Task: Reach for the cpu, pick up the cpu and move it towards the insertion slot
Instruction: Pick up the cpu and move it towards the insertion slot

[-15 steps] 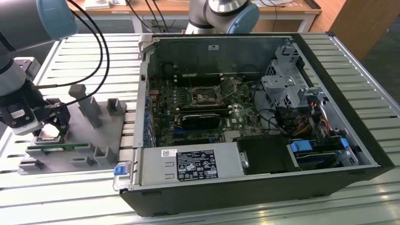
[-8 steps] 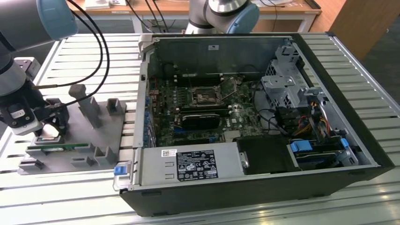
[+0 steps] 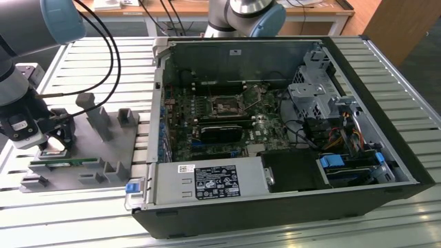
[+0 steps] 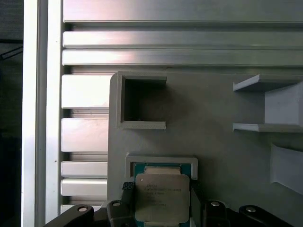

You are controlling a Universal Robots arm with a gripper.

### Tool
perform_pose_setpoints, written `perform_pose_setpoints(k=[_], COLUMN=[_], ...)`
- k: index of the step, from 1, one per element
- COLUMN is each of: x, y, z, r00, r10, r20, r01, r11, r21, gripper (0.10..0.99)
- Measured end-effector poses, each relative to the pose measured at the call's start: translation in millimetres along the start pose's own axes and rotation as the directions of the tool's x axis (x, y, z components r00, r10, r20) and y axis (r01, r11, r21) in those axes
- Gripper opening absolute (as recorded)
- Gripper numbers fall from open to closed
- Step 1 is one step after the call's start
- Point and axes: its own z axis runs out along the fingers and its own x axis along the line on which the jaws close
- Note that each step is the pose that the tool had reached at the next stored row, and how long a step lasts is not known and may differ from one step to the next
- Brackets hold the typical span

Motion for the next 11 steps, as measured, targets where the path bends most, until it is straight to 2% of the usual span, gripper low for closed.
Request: perform_pose_setpoints(k=[11], x=[0.0], y=[0.0], z=[-2.0], r00=[1.0], r10=[0.0], r20=[0.0], r01=[0.0], r11=[1.0], r21=[0.0], gripper=[0.545])
